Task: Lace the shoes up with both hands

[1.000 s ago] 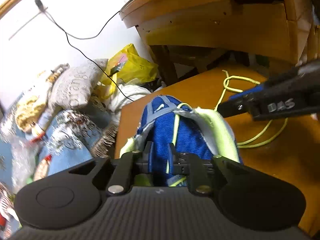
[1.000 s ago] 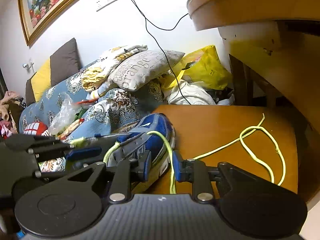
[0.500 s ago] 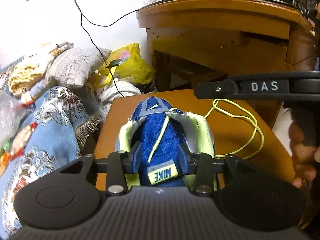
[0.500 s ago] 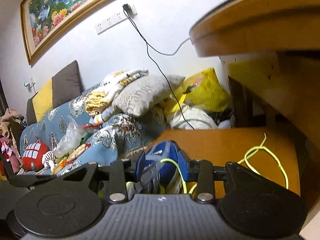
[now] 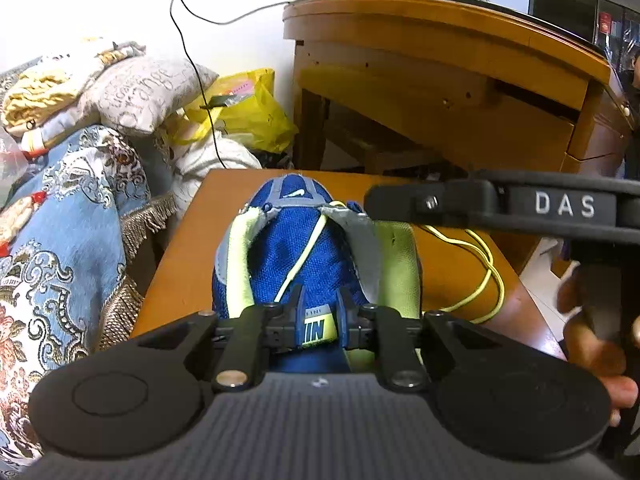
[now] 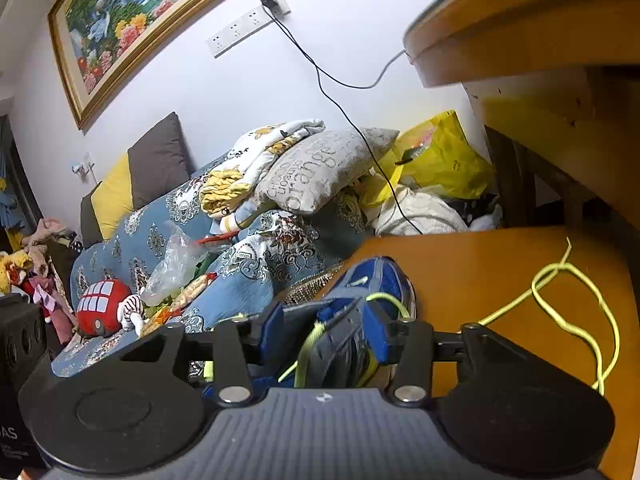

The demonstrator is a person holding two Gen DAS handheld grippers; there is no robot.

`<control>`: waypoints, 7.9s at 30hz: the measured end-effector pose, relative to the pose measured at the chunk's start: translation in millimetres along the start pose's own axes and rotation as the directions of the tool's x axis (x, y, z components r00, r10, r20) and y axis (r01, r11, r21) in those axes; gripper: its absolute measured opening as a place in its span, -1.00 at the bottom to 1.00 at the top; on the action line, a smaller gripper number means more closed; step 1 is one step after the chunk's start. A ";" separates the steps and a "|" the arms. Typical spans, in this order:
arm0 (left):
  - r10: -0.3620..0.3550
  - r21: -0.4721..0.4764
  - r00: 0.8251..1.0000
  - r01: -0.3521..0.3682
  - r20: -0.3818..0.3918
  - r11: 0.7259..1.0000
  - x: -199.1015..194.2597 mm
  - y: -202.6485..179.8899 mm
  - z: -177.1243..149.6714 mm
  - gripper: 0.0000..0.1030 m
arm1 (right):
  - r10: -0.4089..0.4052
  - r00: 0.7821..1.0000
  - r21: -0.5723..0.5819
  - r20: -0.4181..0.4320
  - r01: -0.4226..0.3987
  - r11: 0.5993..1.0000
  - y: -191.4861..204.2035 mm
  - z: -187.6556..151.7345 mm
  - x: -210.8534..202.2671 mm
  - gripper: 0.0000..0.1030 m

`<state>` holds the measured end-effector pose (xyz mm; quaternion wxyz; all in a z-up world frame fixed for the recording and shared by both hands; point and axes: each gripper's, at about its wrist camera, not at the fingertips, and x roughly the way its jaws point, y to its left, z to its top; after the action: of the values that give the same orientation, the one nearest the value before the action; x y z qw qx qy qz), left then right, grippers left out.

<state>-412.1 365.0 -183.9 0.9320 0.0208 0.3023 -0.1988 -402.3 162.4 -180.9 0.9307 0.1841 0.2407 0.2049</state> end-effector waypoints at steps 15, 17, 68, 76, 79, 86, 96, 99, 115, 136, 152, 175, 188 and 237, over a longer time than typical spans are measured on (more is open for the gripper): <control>-0.050 -0.022 0.995 0.052 0.087 0.998 -20.4 11.0 -3.8 -0.57 | -0.165 0.973 0.046 0.159 0.160 0.986 -24.9 -43.7 -51.6 0.82; -0.047 -0.044 0.995 0.051 0.092 0.998 -22.1 11.8 -1.4 -0.57 | -0.189 0.967 0.023 0.168 0.188 0.982 -30.2 -50.3 -55.1 0.82; -0.072 -0.076 0.987 0.084 0.146 0.994 -53.0 41.3 -7.3 -0.48 | -0.207 0.905 -0.907 -0.372 -0.402 -0.127 113.6 -31.6 81.2 -0.60; -0.021 -0.074 0.994 0.029 0.107 0.997 -39.3 38.8 -2.1 -0.48 | -0.277 0.880 -0.882 -0.386 -0.440 -0.168 118.8 -39.6 95.4 -0.60; -0.005 -0.084 0.995 0.013 0.097 0.996 -35.3 41.2 -1.2 -0.48 | -0.293 0.871 -0.873 -0.395 -0.455 -0.176 119.4 -39.6 96.3 -0.60; 0.006 -0.144 0.999 -0.001 0.032 0.990 -16.6 46.4 -1.1 -0.48 | -0.307 0.863 -0.884 -0.400 -0.452 -0.119 113.5 -46.3 102.6 -0.97; 0.005 -0.238 0.999 0.005 0.042 0.971 -5.3 52.5 -6.9 -0.46 | -0.139 0.929 -0.920 -0.342 -0.301 0.251 86.8 -30.7 77.2 -0.99; 0.026 -0.237 0.999 -0.014 0.047 0.971 -3.2 49.0 -7.6 -0.46 | -0.084 0.947 -0.897 -0.311 -0.263 0.356 78.4 -29.3 66.5 -0.99; 0.050 -0.252 0.998 -0.041 0.030 0.967 2.5 47.5 -6.8 -0.50 | 0.171 0.984 -0.484 -0.043 -0.170 0.859 39.8 -15.8 35.4 -0.98; 0.080 -0.209 0.997 -0.074 0.019 0.975 -2.0 41.3 -5.2 -0.51 | 0.235 0.972 -0.384 0.016 -0.211 0.899 45.2 -32.9 12.7 -0.98; 0.128 -0.154 0.990 -0.118 0.056 0.981 -0.9 29.7 17.4 -0.57 | 0.116 0.992 -0.313 0.045 -0.096 0.945 50.8 -7.9 20.3 -0.99; 0.010 -0.609 0.979 0.118 0.203 0.784 4.3 85.0 -11.6 -0.57 | -0.132 0.973 -0.443 -0.189 0.036 0.896 49.6 3.1 101.7 -0.98; -0.040 -0.751 0.971 0.207 0.234 0.627 9.1 102.9 -23.5 -0.55 | -0.093 0.921 -0.368 -0.379 -0.058 0.928 41.6 22.3 118.6 -0.97; -0.110 -0.720 0.939 0.323 0.327 0.614 17.5 103.9 -32.4 -0.54 | -0.053 0.919 -0.153 -0.390 -0.008 0.988 15.3 24.0 138.2 -1.00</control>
<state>-377.4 459.4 -228.9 0.8517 -0.4368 0.2379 -0.1651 -283.6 234.5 -206.0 0.8772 0.0652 0.4082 0.2444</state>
